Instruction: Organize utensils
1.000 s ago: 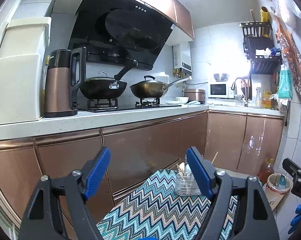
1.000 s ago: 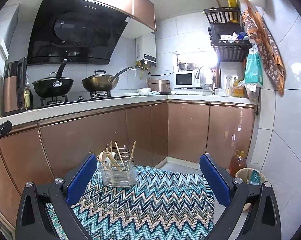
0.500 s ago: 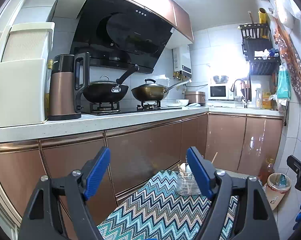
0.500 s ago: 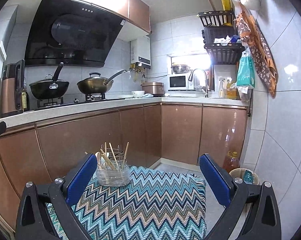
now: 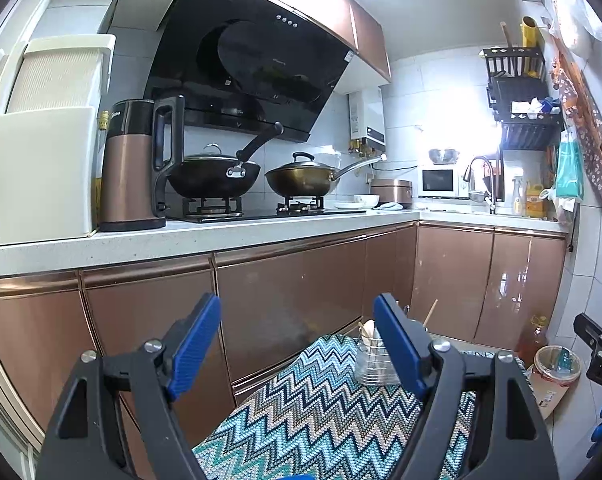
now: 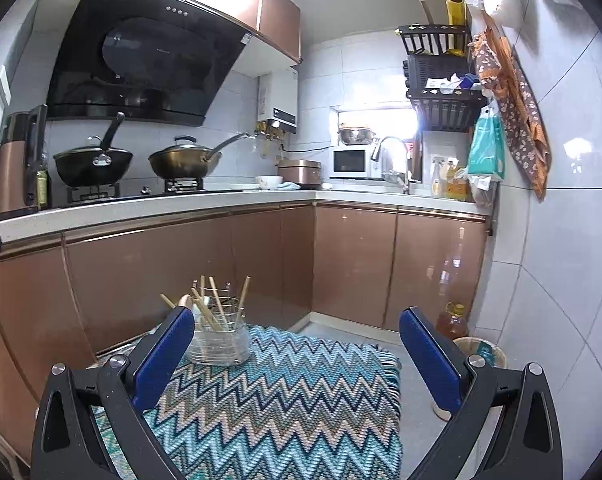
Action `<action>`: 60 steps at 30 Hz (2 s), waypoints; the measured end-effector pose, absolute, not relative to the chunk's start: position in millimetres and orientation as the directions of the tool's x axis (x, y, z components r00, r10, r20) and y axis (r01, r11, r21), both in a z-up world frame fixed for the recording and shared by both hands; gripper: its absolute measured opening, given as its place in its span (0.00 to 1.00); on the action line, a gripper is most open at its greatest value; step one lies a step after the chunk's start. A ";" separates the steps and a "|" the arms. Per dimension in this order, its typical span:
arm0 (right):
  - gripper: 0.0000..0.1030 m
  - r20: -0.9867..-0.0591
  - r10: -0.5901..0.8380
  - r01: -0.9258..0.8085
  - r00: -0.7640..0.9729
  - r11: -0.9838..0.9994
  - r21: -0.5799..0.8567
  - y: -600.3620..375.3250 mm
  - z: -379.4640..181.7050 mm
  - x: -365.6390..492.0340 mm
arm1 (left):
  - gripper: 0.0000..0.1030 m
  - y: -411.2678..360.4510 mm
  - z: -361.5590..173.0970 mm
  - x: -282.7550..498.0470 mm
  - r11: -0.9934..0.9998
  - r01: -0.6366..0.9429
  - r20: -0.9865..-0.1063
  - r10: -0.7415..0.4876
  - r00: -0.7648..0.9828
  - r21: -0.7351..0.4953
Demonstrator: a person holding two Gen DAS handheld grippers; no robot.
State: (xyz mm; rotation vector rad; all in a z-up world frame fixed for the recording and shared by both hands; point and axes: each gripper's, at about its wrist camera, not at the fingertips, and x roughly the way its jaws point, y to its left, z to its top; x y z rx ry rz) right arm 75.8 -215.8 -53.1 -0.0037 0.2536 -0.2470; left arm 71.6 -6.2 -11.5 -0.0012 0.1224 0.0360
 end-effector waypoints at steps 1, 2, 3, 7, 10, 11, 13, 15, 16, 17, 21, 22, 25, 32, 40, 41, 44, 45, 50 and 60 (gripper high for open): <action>1.00 -0.252 -0.244 0.243 0.936 0.969 -0.034 -216.2 -53.8 76.5 | 0.75 -4.6 -12.4 72.2 0.999 -0.039 -0.125 0.038 0.991 -0.001; 1.00 -0.256 -0.249 0.248 0.934 0.968 -0.035 -216.2 -54.5 77.2 | 0.75 -3.1 -13.2 72.9 0.999 -0.042 -0.127 0.041 0.991 -0.004; 1.00 -0.258 -0.259 0.258 0.931 0.965 -0.041 -215.3 -54.9 77.6 | 0.75 -2.8 -14.0 72.8 0.999 -0.045 -0.129 0.044 0.991 -0.004; 1.00 -0.261 -0.273 0.270 0.926 0.962 -0.048 -214.1 -57.0 77.1 | 0.75 0.1 -17.8 76.2 0.998 -0.056 -0.145 0.055 0.988 -0.003; 1.00 -0.264 -0.279 0.275 0.923 0.960 -0.052 -214.9 -57.8 77.6 | 0.75 1.0 -20.9 78.6 0.998 -0.064 -0.155 0.063 0.986 -0.001; 1.00 -0.265 -0.283 0.278 0.922 0.959 -0.055 -214.9 -58.0 77.7 | 0.75 1.1 -21.8 79.7 0.998 -0.066 -0.158 0.065 0.985 0.001; 1.00 -0.267 -0.290 0.284 0.919 0.957 -0.063 -215.5 -58.5 78.6 | 0.75 0.8 -23.7 81.4 0.998 -0.070 -0.164 0.069 0.984 0.004; 1.00 -0.271 -0.296 0.288 0.916 0.955 -0.068 -216.1 -58.9 79.5 | 0.75 -0.6 -25.2 82.2 0.997 -0.074 -0.166 0.074 0.983 0.008; 1.00 -0.273 -0.300 0.292 0.914 0.954 -0.071 -215.8 -58.9 80.3 | 0.75 -0.7 -25.8 83.2 0.997 -0.077 -0.167 0.077 0.983 0.009; 1.00 -0.275 -0.302 0.294 0.913 0.953 -0.073 -216.2 -59.2 81.1 | 0.75 -0.9 -26.4 83.9 0.997 -0.079 -0.169 0.080 0.982 0.010; 1.00 -0.281 -0.302 0.292 0.911 0.953 -0.079 -217.1 -61.8 84.7 | 0.75 -0.4 -31.7 90.1 0.996 -0.085 -0.186 0.087 0.979 0.016; 1.00 -0.283 -0.303 0.292 0.910 0.953 -0.082 -217.3 -62.8 86.1 | 0.75 -0.1 -32.8 91.9 0.996 -0.088 -0.190 0.090 0.978 0.019; 1.00 -0.285 -0.301 0.291 0.910 0.953 -0.080 -219.2 -65.2 89.2 | 0.75 2.5 -36.0 96.3 0.995 -0.095 -0.198 0.097 0.975 0.020; 1.00 -0.272 -0.291 0.284 0.917 0.957 -0.067 -222.5 -65.3 94.0 | 0.75 2.9 -37.1 102.1 0.994 -0.112 -0.191 0.112 0.975 0.012; 1.00 -0.264 -0.275 0.268 0.924 0.961 -0.063 -223.6 -65.2 100.2 | 0.75 -3.8 -39.6 106.7 0.994 -0.105 -0.189 0.109 0.976 0.029; 1.00 -0.265 -0.273 0.267 0.925 0.962 -0.062 -224.1 -65.4 101.1 | 0.75 -4.0 -39.4 108.0 0.994 -0.104 -0.190 0.108 0.976 0.030; 1.00 -0.273 -0.264 0.258 0.925 0.964 -0.057 -225.2 -67.1 104.0 | 0.75 -5.7 -40.5 110.2 0.995 -0.099 -0.194 0.103 0.976 0.029; 1.00 -0.277 -0.259 0.254 0.925 0.966 -0.055 -225.8 -67.9 105.0 | 0.75 -5.9 -40.7 111.0 0.995 -0.099 -0.195 0.103 0.975 0.029; 1.00 -0.291 -0.227 0.224 0.929 0.974 -0.044 -226.6 -72.4 110.9 | 0.75 -7.7 -42.0 113.5 0.995 -0.099 -0.199 0.103 0.974 0.031; 1.00 -0.304 -0.144 0.144 0.942 0.989 -0.024 -224.1 -77.8 122.8 | 0.75 -9.2 -44.0 118.1 0.992 -0.124 -0.212 0.129 0.969 0.038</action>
